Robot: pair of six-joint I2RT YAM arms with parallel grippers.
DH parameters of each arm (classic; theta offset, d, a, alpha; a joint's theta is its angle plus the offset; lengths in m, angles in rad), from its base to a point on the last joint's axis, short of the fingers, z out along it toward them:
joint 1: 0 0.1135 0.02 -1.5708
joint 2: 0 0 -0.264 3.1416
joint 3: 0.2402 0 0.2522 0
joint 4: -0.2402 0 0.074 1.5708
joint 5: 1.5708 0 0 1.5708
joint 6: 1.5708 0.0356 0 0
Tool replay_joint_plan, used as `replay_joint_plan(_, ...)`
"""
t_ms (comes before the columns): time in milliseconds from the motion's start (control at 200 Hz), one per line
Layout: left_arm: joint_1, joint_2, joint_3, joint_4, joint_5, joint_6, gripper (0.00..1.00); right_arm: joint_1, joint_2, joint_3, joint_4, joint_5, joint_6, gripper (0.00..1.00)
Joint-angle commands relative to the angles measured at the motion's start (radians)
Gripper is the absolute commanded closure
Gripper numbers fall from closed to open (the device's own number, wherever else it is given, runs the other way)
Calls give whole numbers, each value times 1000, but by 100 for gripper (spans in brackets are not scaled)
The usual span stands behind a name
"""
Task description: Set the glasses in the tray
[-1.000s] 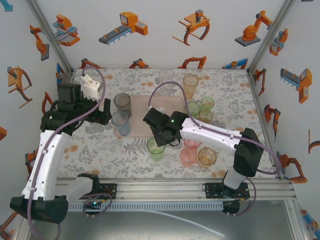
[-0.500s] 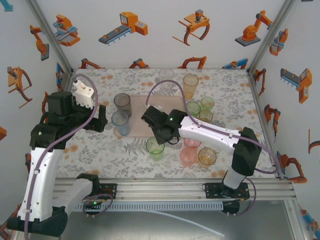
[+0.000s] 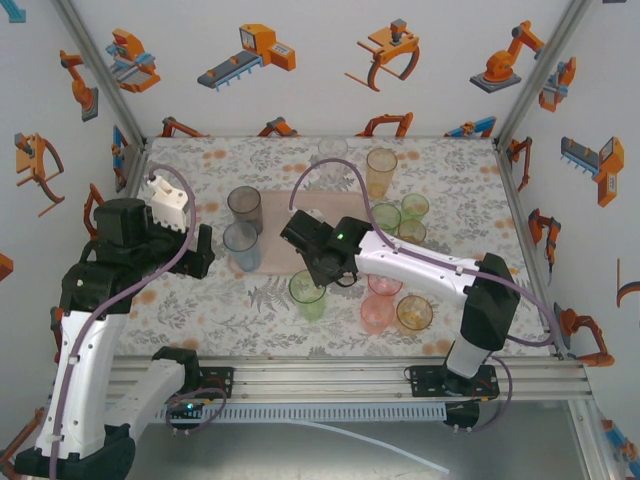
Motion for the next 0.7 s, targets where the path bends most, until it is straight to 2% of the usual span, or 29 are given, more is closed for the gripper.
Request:
replay_joint_plan(0,8,-3,-4,1,-6,-15,10,6,9,49,-34,1,-24,98)
replay_joint_plan(350,20,6,-9,14,-16,-33,10,-16,-15,98,-56,-19,-36,100)
replay_joint_plan(696,21,30,1,16,-19,-31,10,-124,-6,262,-137,-45,-96,100)
